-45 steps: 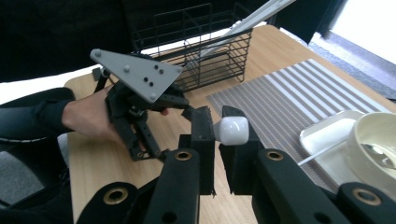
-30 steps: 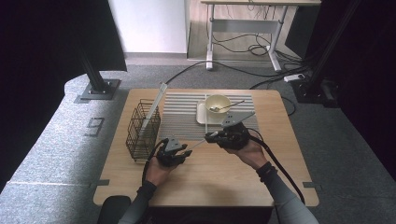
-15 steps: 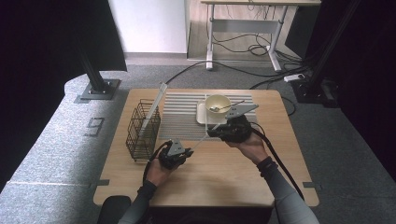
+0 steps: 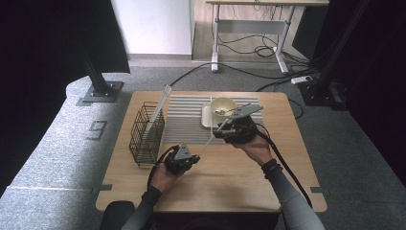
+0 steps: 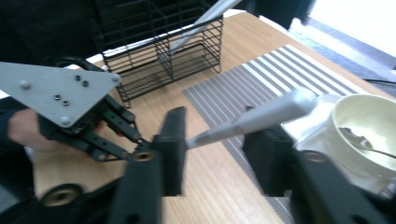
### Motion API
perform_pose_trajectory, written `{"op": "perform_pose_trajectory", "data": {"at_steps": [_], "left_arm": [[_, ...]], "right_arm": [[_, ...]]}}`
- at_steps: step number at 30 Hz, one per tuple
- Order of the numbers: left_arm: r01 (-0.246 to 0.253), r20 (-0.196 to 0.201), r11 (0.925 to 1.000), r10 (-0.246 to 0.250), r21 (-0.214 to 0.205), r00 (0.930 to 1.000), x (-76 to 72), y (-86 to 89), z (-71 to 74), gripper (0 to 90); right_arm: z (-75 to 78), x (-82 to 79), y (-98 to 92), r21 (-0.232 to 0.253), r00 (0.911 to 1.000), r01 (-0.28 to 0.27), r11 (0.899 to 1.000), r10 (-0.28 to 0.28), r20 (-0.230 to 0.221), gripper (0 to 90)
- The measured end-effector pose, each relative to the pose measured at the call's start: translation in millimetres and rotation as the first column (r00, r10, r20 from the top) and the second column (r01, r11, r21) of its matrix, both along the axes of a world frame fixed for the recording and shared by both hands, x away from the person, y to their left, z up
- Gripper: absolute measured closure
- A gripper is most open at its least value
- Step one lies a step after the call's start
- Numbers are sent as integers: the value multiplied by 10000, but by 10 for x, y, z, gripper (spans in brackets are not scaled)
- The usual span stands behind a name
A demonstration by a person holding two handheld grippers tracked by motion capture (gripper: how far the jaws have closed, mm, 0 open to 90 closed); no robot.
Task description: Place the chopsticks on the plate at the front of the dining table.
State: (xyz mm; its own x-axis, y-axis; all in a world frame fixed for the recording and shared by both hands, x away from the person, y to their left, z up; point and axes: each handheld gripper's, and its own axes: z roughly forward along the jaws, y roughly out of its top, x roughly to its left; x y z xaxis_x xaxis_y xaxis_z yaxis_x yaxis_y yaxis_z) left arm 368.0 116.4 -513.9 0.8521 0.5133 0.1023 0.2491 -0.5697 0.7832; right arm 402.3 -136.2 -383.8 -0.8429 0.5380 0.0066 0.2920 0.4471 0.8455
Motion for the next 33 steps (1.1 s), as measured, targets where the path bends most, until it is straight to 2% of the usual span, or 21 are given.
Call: {"op": "perform_pose_trajectory", "data": {"at_steps": [4, 9, 13, 19, 24, 33], "left_arm": [[79, -167, 9999, -77, 132, 9998, -2, -29, -14, 861], [204, -268, 9994, -196, 282, 9994, -19, -62, -22, 861], [192, -308, 9995, -184, 263, 9994, -34, -58, -16, 861], [250, -326, 9995, -244, 184, 9992, -46, -58, -4, 861], [315, -392, 9995, -316, -51, 9987, -50, -48, 7, 861], [387, -374, 9989, -397, -278, 9985, -70, -35, 58, 861]], "right_arm": [[-26, 14, 44, -238, 9980, 516, 9984, -506, 381, 389], [-70, 60, 78, -376, 9926, 1062, 9936, -1037, 636, 308], [-120, 90, 65, -749, 9866, 1450, 9866, -1385, 862, 302], [-182, 142, -54, -712, 9804, 1799, 9811, -1730, 938, 279], [-233, 187, -186, -590, 9728, 2176, 9743, -2115, 950, 269], [-379, 265, -388, -389, 9623, 2648, 9635, -2615, 744, 269]]}}
